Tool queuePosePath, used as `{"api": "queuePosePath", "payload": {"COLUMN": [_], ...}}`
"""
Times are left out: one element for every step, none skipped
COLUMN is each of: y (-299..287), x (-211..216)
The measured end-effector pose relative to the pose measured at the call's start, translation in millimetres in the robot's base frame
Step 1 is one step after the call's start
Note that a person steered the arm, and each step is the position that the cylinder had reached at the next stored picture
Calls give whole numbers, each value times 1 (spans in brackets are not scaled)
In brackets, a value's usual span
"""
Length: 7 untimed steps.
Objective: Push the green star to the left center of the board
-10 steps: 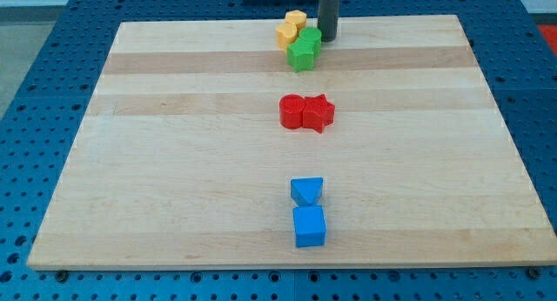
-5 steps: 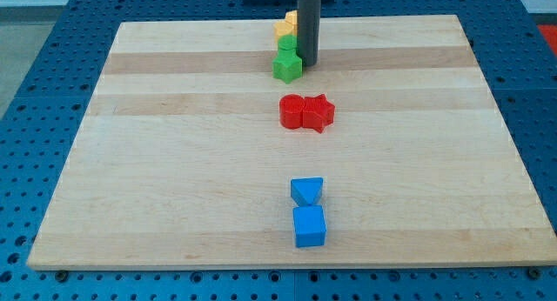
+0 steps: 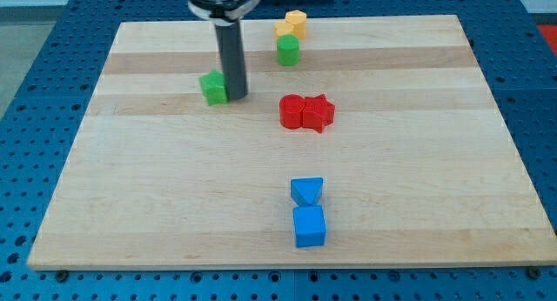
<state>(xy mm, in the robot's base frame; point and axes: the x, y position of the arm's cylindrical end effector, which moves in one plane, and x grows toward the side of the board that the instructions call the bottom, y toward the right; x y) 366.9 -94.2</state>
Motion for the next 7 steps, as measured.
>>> {"api": "queuePosePath", "payload": {"y": [-30, -58, -82, -98, -107, -116, -126], "x": [-19, -30, -32, -45, -58, -53, -35]}}
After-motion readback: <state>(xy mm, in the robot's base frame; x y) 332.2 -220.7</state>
